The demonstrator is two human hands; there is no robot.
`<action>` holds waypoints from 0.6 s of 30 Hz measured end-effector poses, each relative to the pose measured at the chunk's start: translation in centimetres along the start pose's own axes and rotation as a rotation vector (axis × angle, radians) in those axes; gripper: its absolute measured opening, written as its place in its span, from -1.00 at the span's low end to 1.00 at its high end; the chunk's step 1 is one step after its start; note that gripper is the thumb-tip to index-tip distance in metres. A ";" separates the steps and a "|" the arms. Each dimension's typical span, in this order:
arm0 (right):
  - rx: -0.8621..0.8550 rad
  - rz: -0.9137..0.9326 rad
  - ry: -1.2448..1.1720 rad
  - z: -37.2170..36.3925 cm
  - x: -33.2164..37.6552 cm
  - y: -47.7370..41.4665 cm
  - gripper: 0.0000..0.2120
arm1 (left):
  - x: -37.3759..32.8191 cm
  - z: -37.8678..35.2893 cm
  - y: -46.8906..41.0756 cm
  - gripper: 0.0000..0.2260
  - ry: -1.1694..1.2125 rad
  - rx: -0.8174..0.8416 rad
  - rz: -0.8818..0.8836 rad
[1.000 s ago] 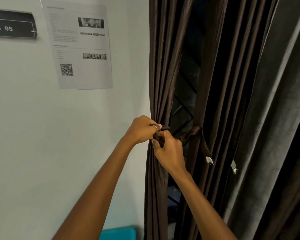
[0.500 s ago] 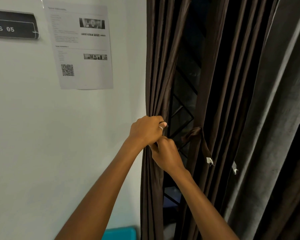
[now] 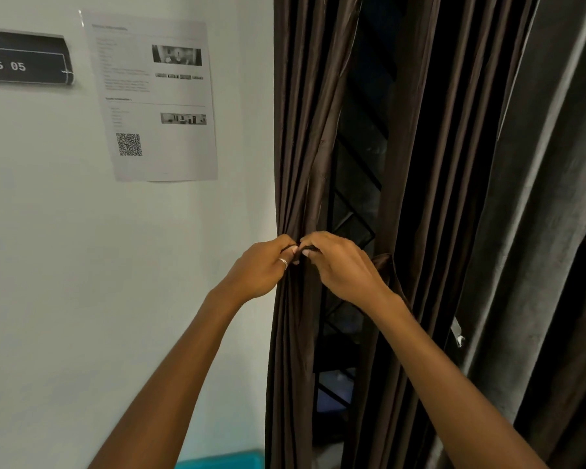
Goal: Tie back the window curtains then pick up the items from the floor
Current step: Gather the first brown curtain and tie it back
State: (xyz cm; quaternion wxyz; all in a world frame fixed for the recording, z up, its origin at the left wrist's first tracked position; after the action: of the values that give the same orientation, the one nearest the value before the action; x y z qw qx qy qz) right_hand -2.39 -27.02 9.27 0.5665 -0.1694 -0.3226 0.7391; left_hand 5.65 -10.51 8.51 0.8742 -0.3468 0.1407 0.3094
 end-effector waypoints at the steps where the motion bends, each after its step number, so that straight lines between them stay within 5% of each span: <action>1: 0.059 -0.039 -0.078 0.0 -0.3 -0.2 -0.90 | 0.1 0.0 0.2 -0.80 0.010 -0.011 -0.002; 11: 0.074 -0.181 -0.348 -1.0 -0.8 -1.4 -0.89 | -0.1 -1.6 2.1 -0.75 -0.034 -0.330 -0.160; 18: 0.043 -0.366 -0.534 -0.5 -0.9 -2.2 -0.87 | -0.5 -2.9 2.2 -0.70 -0.534 -0.431 -0.418</action>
State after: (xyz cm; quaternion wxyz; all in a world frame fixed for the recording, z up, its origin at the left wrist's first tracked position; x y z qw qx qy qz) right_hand -0.18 -27.44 10.31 0.5888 0.1035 -0.4693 0.6499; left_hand 3.80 -11.46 5.52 0.8315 -0.4507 -0.2330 0.2264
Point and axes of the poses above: each hand's wrist, its own y-axis away from the middle knuckle, its own z-axis out of the back of the hand, x = y × z, the point moved 1 cm from there along -y, towards the middle knuckle, and after that the axes turned 1 degree about y, right-handed, at the moved point
